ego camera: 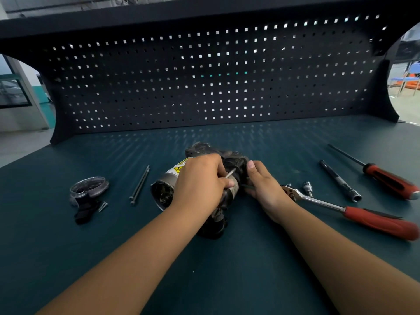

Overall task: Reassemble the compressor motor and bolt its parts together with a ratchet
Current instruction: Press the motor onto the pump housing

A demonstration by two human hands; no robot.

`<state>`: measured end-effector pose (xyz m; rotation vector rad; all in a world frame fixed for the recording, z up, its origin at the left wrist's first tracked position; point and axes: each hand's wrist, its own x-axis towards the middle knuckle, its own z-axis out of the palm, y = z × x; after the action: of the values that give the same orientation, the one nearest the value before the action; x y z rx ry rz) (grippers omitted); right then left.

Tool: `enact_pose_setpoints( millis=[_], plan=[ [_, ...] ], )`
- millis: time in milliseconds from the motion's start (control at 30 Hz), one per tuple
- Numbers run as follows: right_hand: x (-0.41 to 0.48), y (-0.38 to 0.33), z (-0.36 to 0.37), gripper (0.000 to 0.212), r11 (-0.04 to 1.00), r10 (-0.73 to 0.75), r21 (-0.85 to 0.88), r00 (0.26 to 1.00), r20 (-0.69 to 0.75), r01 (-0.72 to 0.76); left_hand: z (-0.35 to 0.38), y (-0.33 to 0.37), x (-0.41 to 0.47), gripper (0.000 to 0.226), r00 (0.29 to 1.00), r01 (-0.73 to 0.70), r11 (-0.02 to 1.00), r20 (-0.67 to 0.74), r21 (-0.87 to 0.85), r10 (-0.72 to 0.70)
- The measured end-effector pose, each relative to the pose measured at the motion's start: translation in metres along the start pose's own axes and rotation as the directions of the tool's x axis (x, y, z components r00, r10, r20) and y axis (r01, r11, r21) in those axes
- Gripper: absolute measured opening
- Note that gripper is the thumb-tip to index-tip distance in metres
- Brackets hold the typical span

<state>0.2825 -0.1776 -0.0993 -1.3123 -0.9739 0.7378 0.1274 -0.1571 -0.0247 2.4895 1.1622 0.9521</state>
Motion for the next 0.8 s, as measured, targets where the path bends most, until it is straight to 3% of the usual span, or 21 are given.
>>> enact_pose_setpoints(
  millis=[133, 300, 667, 800],
  plan=[
    [0.000, 0.000, 0.000, 0.031, 1.000, 0.002, -0.005, 1.000, 0.002, -0.002, -0.007, 0.001, 0.010, 0.029, 0.995, 0.054, 0.996, 0.080, 0.075, -0.060],
    [-0.001, 0.000, 0.000, 0.034, 0.999, -0.003, -0.034, 1.000, -0.009, 0.003, -0.005, 0.006, 0.005, 0.019, 0.997, -0.018, 0.988, 0.082, 0.156, 0.005],
    [-0.004, -0.007, 0.001, 0.035, 0.997, 0.007, -0.078, 1.000, -0.017, -0.008, 0.009, 0.018, 0.026, 0.040, 0.994, -0.029, 0.957, 0.106, 0.288, -0.001],
    [-0.004, -0.007, 0.001, 0.038, 0.997, 0.010, -0.080, 1.000, -0.015, -0.011, 0.015, 0.016, 0.023, 0.035, 0.994, -0.089, 0.936, 0.086, 0.340, 0.063]
  ],
)
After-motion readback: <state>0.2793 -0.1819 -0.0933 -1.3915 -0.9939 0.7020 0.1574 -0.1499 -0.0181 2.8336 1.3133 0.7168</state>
